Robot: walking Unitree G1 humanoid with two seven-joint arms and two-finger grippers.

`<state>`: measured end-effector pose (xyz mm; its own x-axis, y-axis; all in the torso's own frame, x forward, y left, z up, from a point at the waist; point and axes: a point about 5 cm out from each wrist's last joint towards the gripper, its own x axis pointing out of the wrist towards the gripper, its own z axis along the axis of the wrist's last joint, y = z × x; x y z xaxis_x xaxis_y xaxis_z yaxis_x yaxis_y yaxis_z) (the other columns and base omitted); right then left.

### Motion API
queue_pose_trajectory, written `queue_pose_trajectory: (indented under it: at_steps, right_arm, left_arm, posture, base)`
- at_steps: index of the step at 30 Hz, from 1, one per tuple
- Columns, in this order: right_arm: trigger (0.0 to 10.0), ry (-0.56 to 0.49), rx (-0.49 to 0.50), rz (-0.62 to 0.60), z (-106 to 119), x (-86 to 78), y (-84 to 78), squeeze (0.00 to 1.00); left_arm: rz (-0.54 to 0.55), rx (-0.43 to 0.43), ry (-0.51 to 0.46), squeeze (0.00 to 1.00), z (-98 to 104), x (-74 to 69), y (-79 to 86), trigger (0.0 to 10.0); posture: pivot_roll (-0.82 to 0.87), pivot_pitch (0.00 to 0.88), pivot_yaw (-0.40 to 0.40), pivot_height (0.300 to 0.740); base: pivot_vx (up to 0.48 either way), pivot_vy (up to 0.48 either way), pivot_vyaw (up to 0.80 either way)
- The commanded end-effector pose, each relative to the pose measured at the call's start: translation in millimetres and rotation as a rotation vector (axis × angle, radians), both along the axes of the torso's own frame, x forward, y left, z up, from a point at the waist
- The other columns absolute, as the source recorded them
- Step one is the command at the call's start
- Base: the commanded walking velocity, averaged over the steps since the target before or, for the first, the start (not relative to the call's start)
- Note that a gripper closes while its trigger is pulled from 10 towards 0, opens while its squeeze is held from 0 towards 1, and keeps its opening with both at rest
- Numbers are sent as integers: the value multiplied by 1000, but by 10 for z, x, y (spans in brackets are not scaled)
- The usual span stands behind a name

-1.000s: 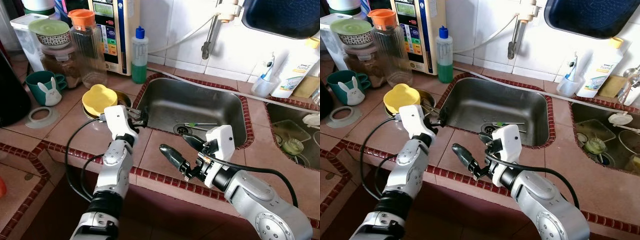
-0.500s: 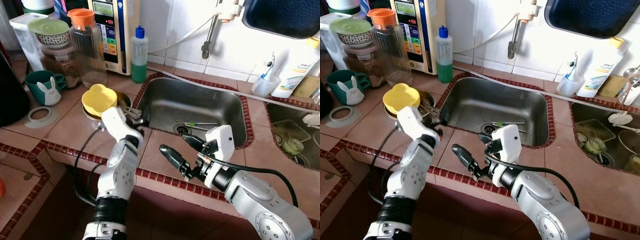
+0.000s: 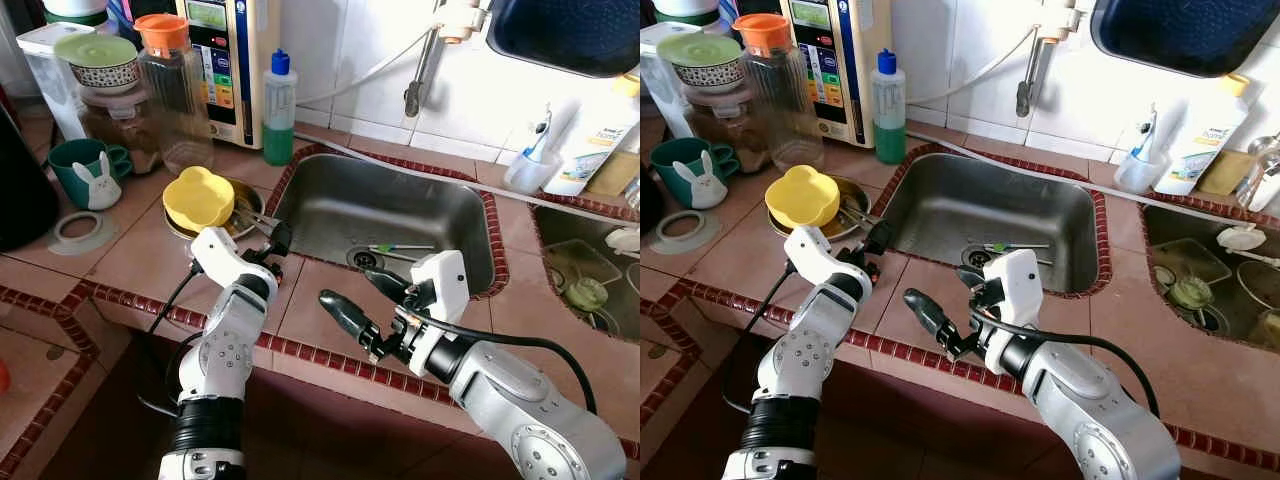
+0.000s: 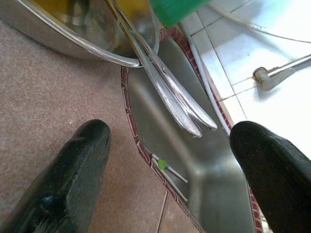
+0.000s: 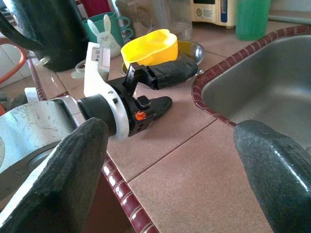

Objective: Kitchen organization

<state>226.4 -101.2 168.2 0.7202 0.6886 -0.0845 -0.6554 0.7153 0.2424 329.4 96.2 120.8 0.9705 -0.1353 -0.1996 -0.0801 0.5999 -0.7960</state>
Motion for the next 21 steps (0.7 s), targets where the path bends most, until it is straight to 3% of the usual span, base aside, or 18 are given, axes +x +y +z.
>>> queue_pose_trajectory:
  at_steps: [1, 21]
  right_arm:
    - [10000, -17, -6, -5, 47, -18, -9, 0]
    - [10000, -25, -12, -13, 68, 13, -25, 0]
  left_arm:
    - [-13, -83, 34, 0, -2, 13, -181, 10000]
    - [-41, -170, 10, 0, -24, 268, -287, 10000]
  posture:
    - [-20, 27, -79, 740]
    - [-30, 28, -91, 740]
  base:
    - [0, 0, 0]
    - [0, 0, 0]
